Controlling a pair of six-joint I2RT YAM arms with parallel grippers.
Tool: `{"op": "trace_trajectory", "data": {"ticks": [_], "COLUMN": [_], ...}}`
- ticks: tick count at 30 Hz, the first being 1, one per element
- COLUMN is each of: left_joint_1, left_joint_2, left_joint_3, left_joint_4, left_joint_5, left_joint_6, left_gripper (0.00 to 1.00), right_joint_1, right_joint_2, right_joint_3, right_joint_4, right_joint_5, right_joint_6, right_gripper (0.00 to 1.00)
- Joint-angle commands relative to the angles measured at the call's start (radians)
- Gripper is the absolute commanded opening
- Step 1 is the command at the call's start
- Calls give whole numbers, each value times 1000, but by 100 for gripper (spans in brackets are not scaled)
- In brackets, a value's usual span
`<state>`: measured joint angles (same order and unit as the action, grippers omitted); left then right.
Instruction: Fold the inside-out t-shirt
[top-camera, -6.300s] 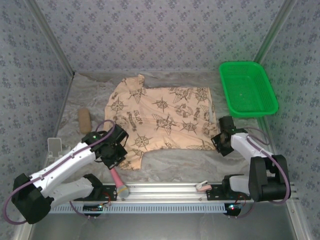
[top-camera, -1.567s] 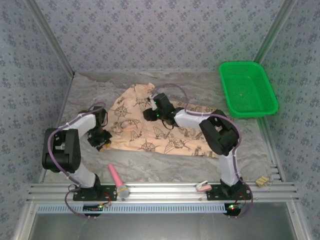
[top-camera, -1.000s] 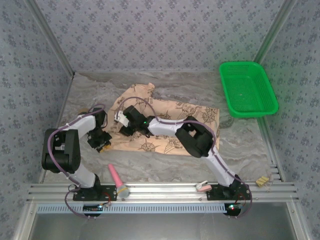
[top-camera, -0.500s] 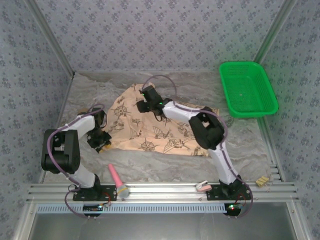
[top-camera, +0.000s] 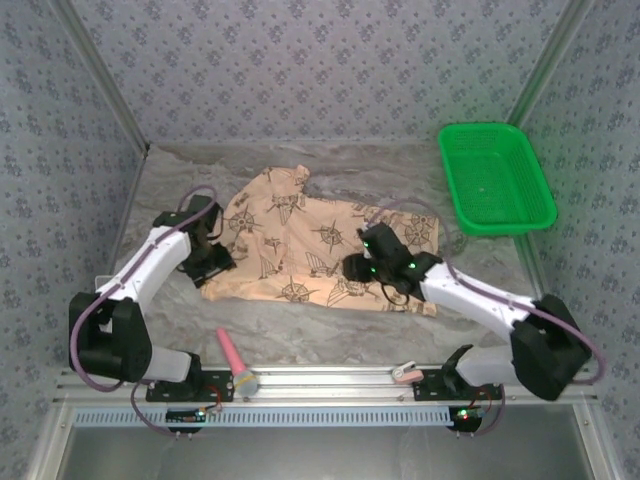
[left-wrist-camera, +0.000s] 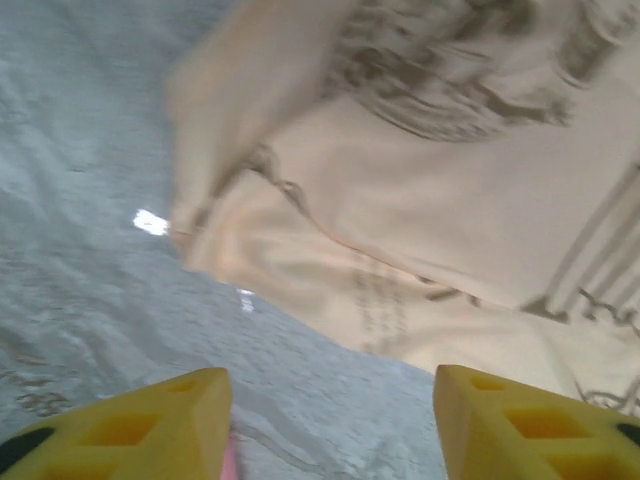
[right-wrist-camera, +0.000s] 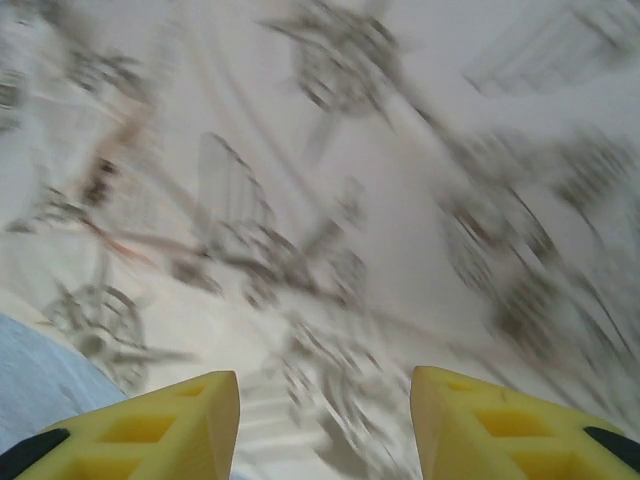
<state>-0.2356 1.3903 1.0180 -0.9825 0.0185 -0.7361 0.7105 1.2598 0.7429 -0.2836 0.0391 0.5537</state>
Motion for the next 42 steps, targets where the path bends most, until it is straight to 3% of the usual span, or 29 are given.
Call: {"op": "trace_trajectory", "data": {"ticks": [1,5,10,14,20,23,26,32,38,42], "left_joint_1": [-31,-28,-18,-5,4,55,70,69,68,71], "left_joint_2": [73,181,308,376,316,287,260,319,500,644], "left_joint_3": [25,21,30,39,9,75,210,476,700,824], "left_joint_4": [48,136,203,197,97,29,-4,43,176,280], "left_joint_5": [12,14,34,31,-26,8,42,84,190,217], "left_joint_6": [7,29,45,61,119,158,185,271,474,527], "left_gripper": [61,61,61,59,59,61,63,79,80,80], "right_joint_1": [-49,-135,-141,-89,0,-46,-178,-381,-492,-546], "right_joint_2": [-65,-102,-109,-134,-258,-240,-196,-4,179,242], "right_joint_3": [-76,-175,-226,-243,-168,-111,-56,149,337,384], "right_joint_4": [-227,-220,-288,-410,-589,-565,-431,-201,-223,-216], "right_joint_5": [95,57,68,69,154,184,148,61,127,151], "right_joint_6": [247,302,401,488,532,429,250,-134,-166,-216], "right_gripper": [49,49,43,39,37,43,49,54,56,57]}}
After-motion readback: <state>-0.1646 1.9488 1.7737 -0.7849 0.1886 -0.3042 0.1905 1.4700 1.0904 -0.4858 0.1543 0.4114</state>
